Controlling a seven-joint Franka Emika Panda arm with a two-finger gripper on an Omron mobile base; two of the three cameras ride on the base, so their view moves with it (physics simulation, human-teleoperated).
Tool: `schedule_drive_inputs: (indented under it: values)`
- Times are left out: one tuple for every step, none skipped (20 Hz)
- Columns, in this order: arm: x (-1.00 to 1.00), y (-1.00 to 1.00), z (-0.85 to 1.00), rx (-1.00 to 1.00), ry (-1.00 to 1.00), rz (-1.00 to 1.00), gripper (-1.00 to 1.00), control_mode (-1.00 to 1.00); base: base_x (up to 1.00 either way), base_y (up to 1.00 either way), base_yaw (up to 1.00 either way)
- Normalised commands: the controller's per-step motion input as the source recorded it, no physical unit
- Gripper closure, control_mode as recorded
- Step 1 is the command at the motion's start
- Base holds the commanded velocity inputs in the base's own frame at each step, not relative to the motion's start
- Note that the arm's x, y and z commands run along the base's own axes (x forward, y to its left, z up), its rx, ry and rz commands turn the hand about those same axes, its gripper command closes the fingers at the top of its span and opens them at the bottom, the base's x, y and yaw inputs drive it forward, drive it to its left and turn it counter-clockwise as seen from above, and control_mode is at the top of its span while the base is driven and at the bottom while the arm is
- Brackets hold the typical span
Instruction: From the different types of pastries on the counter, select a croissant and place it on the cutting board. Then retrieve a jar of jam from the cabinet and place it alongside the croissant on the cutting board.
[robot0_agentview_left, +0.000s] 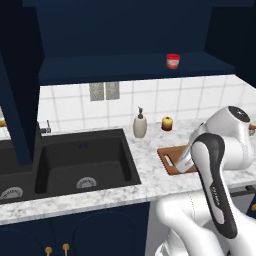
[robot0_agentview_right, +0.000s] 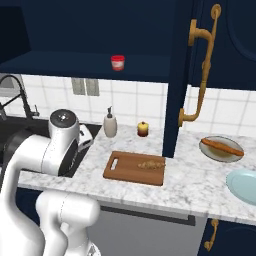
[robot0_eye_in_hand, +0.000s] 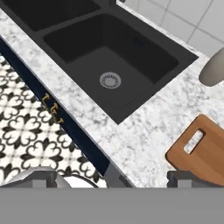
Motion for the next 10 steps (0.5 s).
schedule_drive_inputs:
  values:
    - [0.00,0.00,0.95,0.00,-0.25,-0.23,-1.00,-1.00,0.00,0.00,0.00]
    - [0.00,0.01,0.99,0.00,-0.23,-0.25,-1.00,-1.00,0.00,0.00,0.00]
    - [0.02,0.00,0.96,0.00,-0.18,-0.27,-1.00,-1.00,0.00,0.00,0.00]
    - [0.09,0.00,0.88,0.00,-0.12,-0.33,-1.00,-1.00,0.00,0.00,0.00]
    - [0.08,-0.04,0.87,0.00,-0.12,-0.38,-1.00,-1.00,0.00,0.00,0.00]
    - [0.11,-0.01,0.87,0.00,-0.11,-0.41,-1.00,-1.00,0.00,0.00,0.00]
    - [0.00,-0.01,0.91,0.00,-0.12,-0.43,-1.00,-1.00,0.00,0.00,0.00]
    - [0.00,-0.05,0.95,0.00,-0.11,-0.43,-1.00,-1.00,0.00,0.00,0.00]
    - [0.00,-0.04,0.99,0.00,-0.13,-0.40,-1.00,-1.00,0.00,0.00,0.00]
    - [0.00,-0.24,0.90,0.00,-0.13,-0.37,-1.00,-1.00,0.00,0.00,0.00]
